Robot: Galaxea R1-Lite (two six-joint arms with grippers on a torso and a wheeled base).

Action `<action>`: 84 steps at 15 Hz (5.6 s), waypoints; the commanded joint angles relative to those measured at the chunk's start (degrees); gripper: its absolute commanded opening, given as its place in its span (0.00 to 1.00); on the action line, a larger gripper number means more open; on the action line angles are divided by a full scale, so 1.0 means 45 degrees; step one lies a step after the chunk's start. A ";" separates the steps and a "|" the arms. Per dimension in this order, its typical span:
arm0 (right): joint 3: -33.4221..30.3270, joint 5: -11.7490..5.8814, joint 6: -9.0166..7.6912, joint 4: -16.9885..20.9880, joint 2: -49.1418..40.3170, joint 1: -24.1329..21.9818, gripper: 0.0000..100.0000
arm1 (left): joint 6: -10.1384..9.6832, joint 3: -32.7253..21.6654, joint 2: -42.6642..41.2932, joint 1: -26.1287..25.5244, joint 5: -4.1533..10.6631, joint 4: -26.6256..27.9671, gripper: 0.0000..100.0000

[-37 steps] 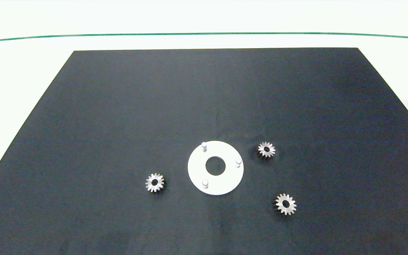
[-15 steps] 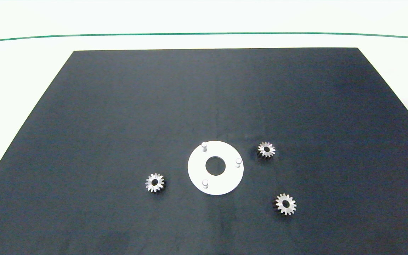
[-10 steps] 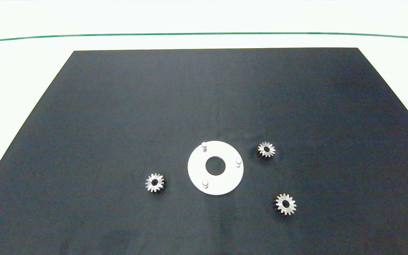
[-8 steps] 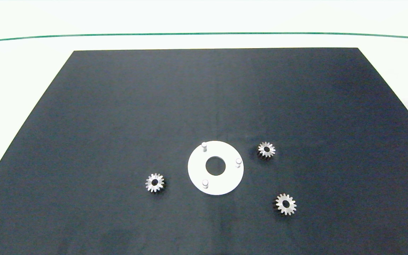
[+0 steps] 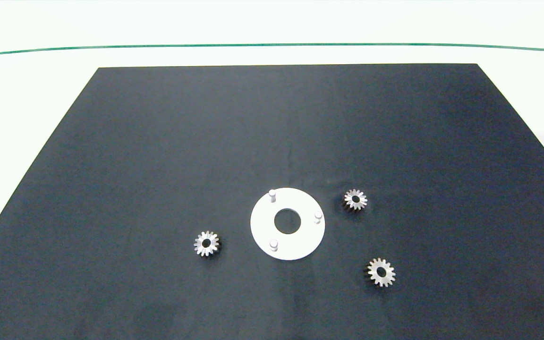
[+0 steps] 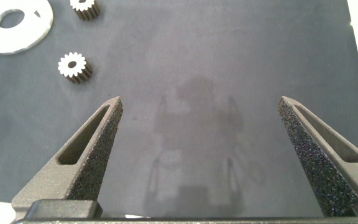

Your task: Install three planetary gears onto the carrier pins

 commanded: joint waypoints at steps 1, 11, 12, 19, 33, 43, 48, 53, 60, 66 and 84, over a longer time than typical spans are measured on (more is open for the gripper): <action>-0.0145 0.0004 -0.0233 0.0016 0.0369 0.0033 1.00 | 0.0365 -0.3204 0.1028 -0.0125 -0.0011 0.0976 1.00; -0.2333 0.0122 -0.1386 0.0055 0.6033 0.0853 1.00 | 0.1596 -1.1954 0.7161 -0.0125 0.0086 1.0409 1.00; -0.2645 0.0122 -0.1386 0.0016 0.6912 0.1205 1.00 | 0.1615 -1.2637 0.7689 -0.0106 0.0086 1.1015 1.00; -0.4755 0.0083 -0.1386 0.0055 1.0760 0.4095 1.00 | 0.1889 -1.3321 0.8060 -0.0008 0.0282 1.1249 1.00; -0.6102 -0.0679 -0.2187 0.0016 1.4334 0.7572 1.00 | 0.1889 -1.3243 0.7513 0.0675 0.0282 1.1913 1.00; -0.6513 -0.1714 -0.2187 -0.0941 1.6776 0.8275 1.00 | 0.1889 -1.3184 0.6907 0.0656 0.0282 1.2441 1.00; -0.6513 -0.1890 -0.2167 -0.1136 1.7322 0.8255 1.00 | 0.1889 -1.3184 0.6888 0.0656 0.0282 1.2441 1.00; -0.6434 -0.1890 -0.2187 -0.1117 1.7342 0.8236 1.00 | 0.1889 -1.3165 0.6868 0.0656 0.0282 1.2441 1.00; -0.6395 -0.1890 -0.2167 -0.1117 1.7674 0.8158 0.88 | 0.1889 -1.3126 0.6731 0.0656 0.0282 1.2441 1.00; -0.6395 -0.1831 -0.2167 -0.1136 1.7889 0.7826 0.76 | 0.1889 -1.3145 0.6614 0.0675 0.0282 1.2460 1.00; -0.6356 -0.1910 -0.2206 -0.1410 1.8104 0.7787 0.40 | 0.1889 -1.3165 0.6536 0.0675 0.0282 1.2636 1.00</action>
